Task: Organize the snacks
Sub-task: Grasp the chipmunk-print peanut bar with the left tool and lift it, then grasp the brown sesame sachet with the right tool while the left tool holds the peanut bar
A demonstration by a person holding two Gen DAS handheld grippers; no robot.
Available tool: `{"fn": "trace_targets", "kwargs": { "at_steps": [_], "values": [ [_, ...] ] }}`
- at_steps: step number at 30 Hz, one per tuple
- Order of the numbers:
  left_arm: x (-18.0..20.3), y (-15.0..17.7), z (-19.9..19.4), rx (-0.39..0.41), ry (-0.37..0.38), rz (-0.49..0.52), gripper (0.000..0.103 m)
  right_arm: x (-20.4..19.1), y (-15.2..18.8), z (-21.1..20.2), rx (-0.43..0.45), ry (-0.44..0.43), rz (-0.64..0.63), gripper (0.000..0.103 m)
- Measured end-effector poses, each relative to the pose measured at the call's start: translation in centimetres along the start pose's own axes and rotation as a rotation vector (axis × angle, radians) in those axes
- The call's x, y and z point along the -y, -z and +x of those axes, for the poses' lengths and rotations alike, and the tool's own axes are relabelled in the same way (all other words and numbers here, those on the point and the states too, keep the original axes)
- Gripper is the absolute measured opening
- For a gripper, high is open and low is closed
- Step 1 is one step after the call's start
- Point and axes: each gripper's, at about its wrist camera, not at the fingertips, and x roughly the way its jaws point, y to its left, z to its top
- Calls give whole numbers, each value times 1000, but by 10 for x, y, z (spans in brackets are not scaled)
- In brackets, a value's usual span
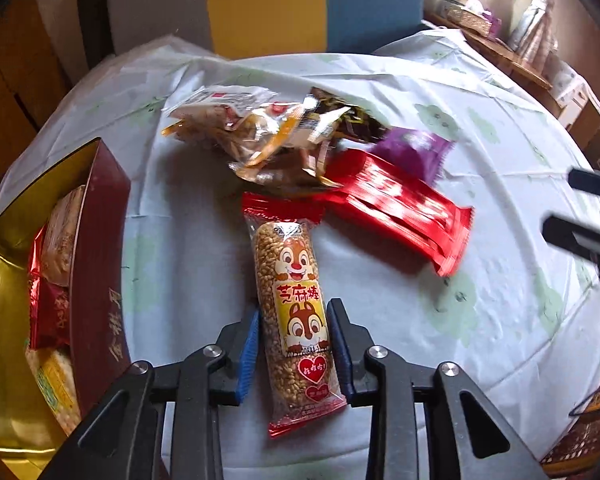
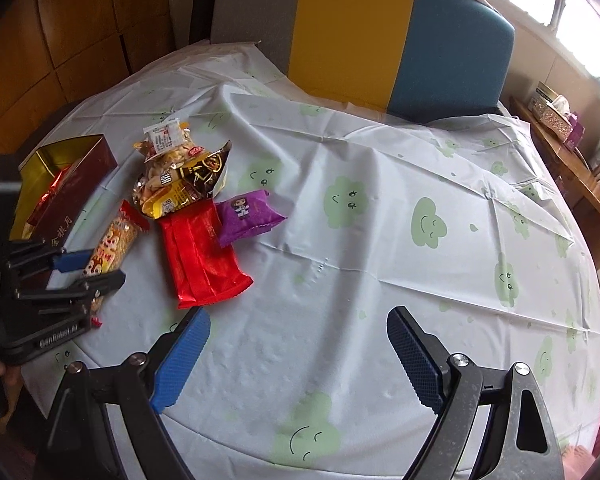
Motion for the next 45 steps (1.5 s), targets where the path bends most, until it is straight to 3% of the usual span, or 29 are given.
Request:
{"fn": "trace_targets", "kwargs": {
  "at_steps": [5,9,19,22,26,29,36,40,45],
  "values": [
    [4,31,-16,13,47,-17,31,4,1,1,-4,3,20,90],
    [17,56,-22,76,23,38,31,5,2,3,-8,-5,38,90],
    [12,75,-27,183,50,37,32,6,5,9,-27,-73,90,85],
    [11,76,-29,193,52,34,32,5,6,11,-40,-137,131,78],
    [13,79,-29,219,39,49,32,-1,7,13,-51,-223,158,57],
    [14,79,-27,230,38,54,32,-10,8,20,-99,-302,166,50],
    [12,82,-28,250,50,52,32,-36,-29,24,-85,-471,269,50],
    [9,85,-29,255,66,47,32,-51,-58,47,-100,-491,350,50],
    [6,87,-29,263,86,39,32,-59,-79,83,-124,-448,476,50]
  ]
}}
